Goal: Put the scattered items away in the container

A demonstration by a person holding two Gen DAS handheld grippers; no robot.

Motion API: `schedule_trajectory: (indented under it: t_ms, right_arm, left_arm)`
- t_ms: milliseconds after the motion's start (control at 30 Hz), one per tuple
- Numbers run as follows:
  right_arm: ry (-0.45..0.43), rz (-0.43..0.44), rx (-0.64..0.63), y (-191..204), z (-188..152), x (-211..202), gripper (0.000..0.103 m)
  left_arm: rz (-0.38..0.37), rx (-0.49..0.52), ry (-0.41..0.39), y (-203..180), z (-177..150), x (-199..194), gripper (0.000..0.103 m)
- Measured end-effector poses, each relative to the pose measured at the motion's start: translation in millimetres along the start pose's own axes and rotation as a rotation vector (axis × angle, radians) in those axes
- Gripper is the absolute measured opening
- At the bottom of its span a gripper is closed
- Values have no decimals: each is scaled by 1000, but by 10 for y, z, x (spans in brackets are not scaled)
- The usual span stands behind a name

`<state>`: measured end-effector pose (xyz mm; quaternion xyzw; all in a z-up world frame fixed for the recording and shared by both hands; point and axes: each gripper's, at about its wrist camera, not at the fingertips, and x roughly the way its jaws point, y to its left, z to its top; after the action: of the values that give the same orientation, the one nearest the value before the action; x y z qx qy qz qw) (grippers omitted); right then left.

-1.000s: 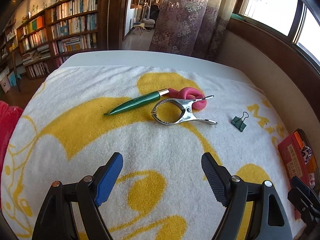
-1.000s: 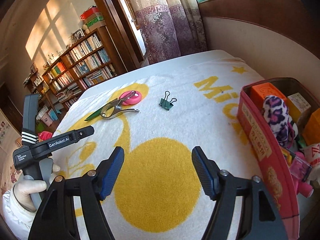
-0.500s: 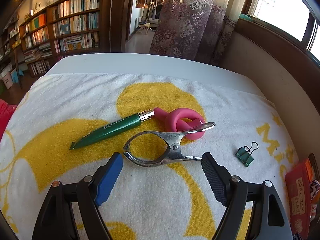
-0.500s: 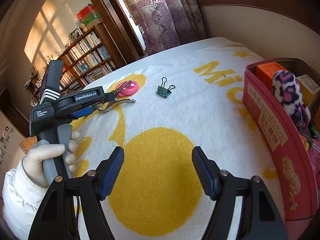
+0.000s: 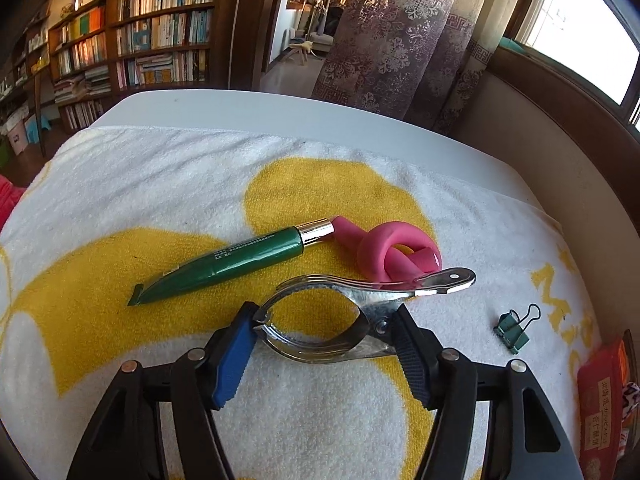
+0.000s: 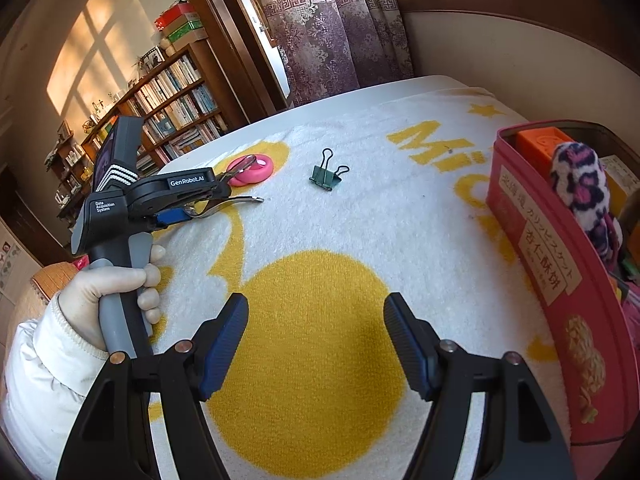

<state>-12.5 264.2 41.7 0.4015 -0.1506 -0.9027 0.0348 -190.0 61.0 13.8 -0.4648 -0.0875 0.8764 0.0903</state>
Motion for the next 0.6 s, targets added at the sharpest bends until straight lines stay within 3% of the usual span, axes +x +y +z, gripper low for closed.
schedule_trajectory:
  t_ms: [333,600]
  right_arm:
    - [42,-1,-2,21,30,75,74]
    - [92,-18,9,122,453,242,74]
  left_arm:
    - [-27,-24,-28,82,-14,-277,67]
    - [-38,-74,-43,211,29,-393,67]
